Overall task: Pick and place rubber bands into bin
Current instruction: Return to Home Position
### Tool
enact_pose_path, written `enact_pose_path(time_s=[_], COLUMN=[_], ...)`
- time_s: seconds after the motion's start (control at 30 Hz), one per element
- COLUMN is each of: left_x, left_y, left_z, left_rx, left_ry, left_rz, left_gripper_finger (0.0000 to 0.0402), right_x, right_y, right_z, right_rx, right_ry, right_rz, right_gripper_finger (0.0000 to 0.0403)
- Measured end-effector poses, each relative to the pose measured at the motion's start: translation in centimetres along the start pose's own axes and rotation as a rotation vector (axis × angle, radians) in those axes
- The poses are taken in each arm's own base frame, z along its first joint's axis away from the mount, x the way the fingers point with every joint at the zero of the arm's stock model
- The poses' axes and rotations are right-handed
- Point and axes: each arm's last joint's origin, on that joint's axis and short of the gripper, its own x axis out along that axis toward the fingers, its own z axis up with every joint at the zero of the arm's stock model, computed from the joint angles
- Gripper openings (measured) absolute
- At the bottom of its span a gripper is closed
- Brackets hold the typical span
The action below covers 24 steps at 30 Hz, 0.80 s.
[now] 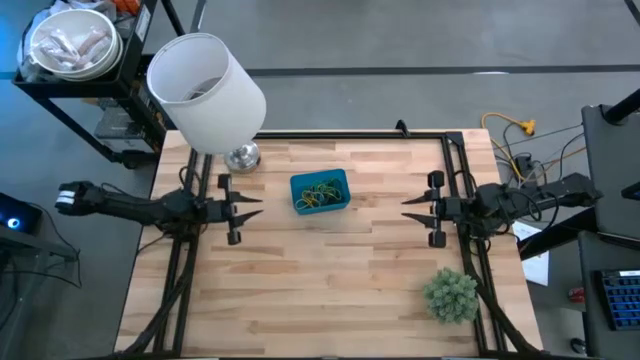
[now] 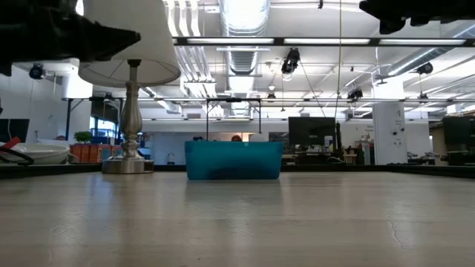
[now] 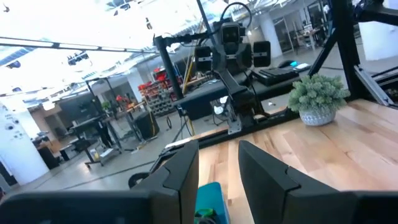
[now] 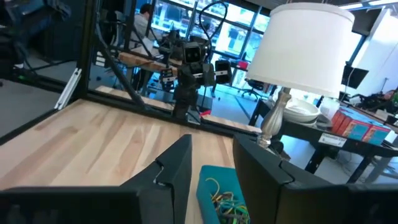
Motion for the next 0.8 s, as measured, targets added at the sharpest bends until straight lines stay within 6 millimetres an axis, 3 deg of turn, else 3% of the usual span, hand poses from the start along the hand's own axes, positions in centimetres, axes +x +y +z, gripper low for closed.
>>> enact_pose_path(time_s=[0.2,0.8], left_x=[-1.3,-3.3], left_y=[-0.5,0.0], left_z=[-1.8,-1.7], left_rx=[-0.013,0.011], left_ry=[0.013,0.003], left_rz=[-0.003,0.002], left_gripper_finger=[0.0098,0.0098], right_x=[-0.5,-2.3], right_y=[0.2,0.6], right_z=[-1.3,-2.5], right_rx=[-0.004,-0.043], right_ry=[0.004,-0.066], right_rz=[0.003,0.150], right_gripper_finger=[0.0114,0.0106])
